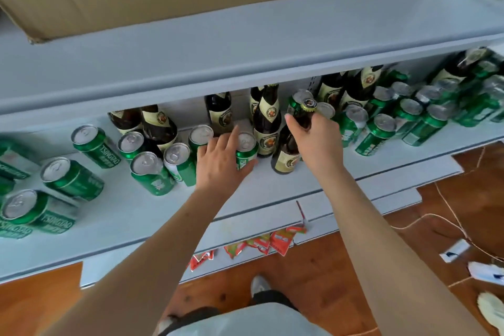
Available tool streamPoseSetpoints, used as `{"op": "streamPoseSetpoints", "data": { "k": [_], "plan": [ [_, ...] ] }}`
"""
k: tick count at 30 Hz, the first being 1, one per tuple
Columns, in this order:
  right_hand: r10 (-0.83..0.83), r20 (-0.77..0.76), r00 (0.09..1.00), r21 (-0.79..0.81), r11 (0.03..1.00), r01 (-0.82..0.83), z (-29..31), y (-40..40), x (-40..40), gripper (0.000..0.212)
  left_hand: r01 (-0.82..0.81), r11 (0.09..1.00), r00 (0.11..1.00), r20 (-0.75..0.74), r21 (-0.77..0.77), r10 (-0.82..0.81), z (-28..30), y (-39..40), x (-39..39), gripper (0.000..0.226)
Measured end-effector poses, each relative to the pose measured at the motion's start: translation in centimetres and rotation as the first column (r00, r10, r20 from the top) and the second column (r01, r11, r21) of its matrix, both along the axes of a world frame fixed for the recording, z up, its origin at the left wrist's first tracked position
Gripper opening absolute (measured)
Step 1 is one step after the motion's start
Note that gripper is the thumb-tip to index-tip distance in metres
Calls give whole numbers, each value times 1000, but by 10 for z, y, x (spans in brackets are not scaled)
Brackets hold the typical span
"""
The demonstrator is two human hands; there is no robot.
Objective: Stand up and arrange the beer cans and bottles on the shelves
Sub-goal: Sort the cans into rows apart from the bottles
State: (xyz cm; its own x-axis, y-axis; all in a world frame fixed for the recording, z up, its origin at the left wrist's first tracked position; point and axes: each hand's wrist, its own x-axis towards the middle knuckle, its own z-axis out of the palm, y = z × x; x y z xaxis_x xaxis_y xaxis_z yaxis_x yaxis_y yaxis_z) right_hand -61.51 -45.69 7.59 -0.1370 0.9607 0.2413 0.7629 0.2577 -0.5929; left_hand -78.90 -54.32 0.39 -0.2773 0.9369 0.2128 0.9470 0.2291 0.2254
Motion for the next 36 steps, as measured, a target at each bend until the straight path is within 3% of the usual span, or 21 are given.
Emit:
{"op": "streamPoseSetpoints", "data": {
  "k": [6, 10, 13, 14, 16, 18, 19, 21, 23, 25, 29, 32, 36],
  "plan": [
    [65, 90, 994, -47, 997, -61, 1, 24, -7, 50, -61, 998, 995, -78, -34, 58, -7, 7, 1, 72],
    [111, 43, 993, -60, 992, -109, -8, 24, -5, 54, -26, 998, 1000, -7, -55, 26, -2, 2, -1, 76],
    [75, -38, 996, -85, 993, -78, -5, 15, -2, 71, -22, 1000, 999, 27, 0, 22, 9, -8, -8, 73],
    [18, -91, 996, -39, 999, -22, -2, 8, 0, 71, -29, 998, 999, 17, 51, 28, 13, -14, -11, 70],
    [-52, -259, 964, 196, 975, 105, 8, -16, 4, 46, -97, 972, 995, 38, 216, 91, 18, -31, -19, 58],
    [103, -351, 931, 445, 893, 69, 15, -46, -4, 19, -248, 902, 968, 125, 354, 217, 21, -52, -32, 44],
    [233, -307, 923, 487, 872, -58, 13, -57, -14, 14, -337, 861, 941, 166, 382, 294, 21, -60, -40, 41],
    [430, -113, 896, 394, 847, -356, -4, -67, -42, 17, -492, 802, 870, 225, 337, 439, 17, -73, -60, 44],
    [510, 53, 859, 165, 844, -511, -28, -65, -70, 32, -552, 805, 826, 275, 218, 492, 11, -80, -79, 52],
    [545, 133, 828, -23, 837, -547, -48, -62, -90, 51, -509, 858, 820, 344, 73, 457, 8, -84, -93, 53],
    [564, 273, 779, -73, 820, -568, -65, -67, -113, 56, -438, 899, 814, 414, -22, 407, 8, -92, -106, 58],
    [573, 241, 783, -150, 819, -553, -65, -63, -116, 57, -413, 910, 806, 450, -37, 385, 13, -93, -111, 60],
    [554, 27, 832, -188, 820, -540, -40, -53, -114, 59, -406, 912, 766, 520, -67, 379, 23, -112, -135, 63]
  ]
}}
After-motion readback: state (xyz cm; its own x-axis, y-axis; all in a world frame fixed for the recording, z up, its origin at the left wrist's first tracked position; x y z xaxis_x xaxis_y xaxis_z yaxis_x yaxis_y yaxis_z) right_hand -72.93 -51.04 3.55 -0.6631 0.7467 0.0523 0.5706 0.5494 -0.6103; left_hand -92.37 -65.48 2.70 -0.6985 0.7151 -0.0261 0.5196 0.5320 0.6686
